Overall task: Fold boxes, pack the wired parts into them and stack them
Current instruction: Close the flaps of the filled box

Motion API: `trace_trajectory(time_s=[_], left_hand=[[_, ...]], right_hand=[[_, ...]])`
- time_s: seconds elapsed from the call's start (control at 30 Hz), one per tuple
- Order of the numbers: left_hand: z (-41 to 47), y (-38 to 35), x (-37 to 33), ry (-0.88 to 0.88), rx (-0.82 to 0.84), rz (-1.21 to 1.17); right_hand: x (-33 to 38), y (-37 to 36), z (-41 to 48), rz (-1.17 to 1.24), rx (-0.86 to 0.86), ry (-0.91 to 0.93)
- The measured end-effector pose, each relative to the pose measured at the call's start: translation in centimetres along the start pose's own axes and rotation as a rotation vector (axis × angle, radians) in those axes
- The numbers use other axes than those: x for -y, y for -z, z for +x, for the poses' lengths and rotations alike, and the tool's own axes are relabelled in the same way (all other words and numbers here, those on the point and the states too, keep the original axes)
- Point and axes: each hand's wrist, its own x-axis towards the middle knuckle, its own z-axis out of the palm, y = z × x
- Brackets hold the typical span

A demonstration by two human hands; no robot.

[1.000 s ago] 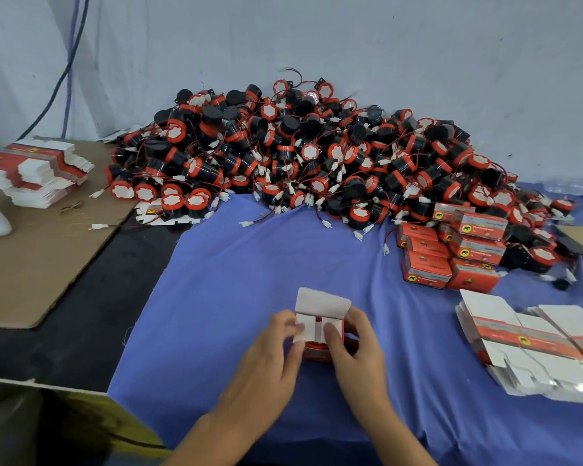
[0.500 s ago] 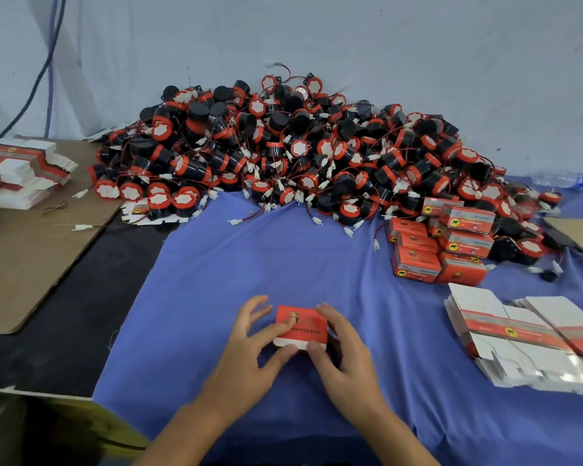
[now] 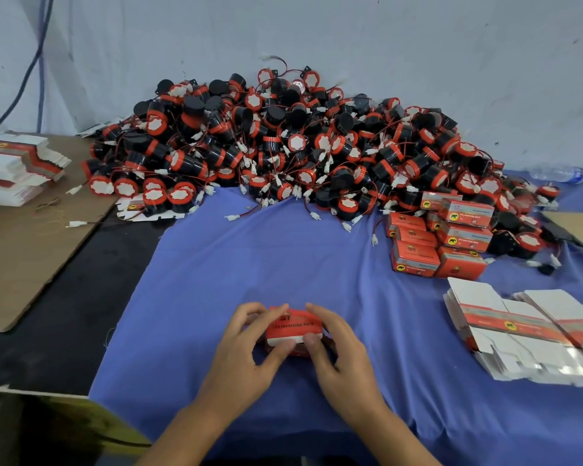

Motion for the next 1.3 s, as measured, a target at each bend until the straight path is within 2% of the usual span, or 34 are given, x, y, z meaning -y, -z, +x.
trace_trajectory(time_s=[0.2, 0.4, 0.63, 0.8, 0.9, 0.93, 1.0, 1.1, 1.2, 1.3], left_hand=[[0.0, 0.3, -0.1, -0.010, -0.015, 0.022], [-0.5, 0.3, 0.2, -0.125, 0.082, 0.119], [-0.8, 0.3, -0.4, -0.202, 0.148, 0.413], [-1.1, 0.7, -1.4, -0.172, 0.200, 0.542], [-1.3, 0.6, -2.0, -0.194, 0.202, 0.564], [-1.3, 0.6, -2.2, -0.190, 0.207, 0.556], [-1.3, 0.4, -2.4, -0.097, 0.208, 0.391], [-0.8, -0.3, -1.7, 0.024, 0.114, 0.184], [0.2, -0.5, -2.8, 0.106, 0.090, 0.079], [1.4, -1.7, -4.2, 0.184, 0.000, -0.111]], right_hand=[[0.5, 0.2, -0.3, -0.005, -0.023, 0.012], [0.7, 0.2, -0.4, 0.009, -0.043, 0.030], [1.0, 0.2, -0.6, 0.020, -0.007, 0.021], [1.4, 0.1, -1.2, -0.145, 0.007, 0.057], [1.7, 0.4, -1.8, -0.343, 0.100, 0.119], [1.7, 0.6, -1.8, -0.421, 0.135, 0.152], [1.8, 1.0, -2.0, -0.528, 0.185, 0.193], [2.0, 1.0, -2.1, -0.489, 0.196, 0.123], [2.5, 0.7, -2.1, -0.309, 0.090, -0.067], [3.7, 1.1, -0.7, 0.120, -0.191, -0.251]])
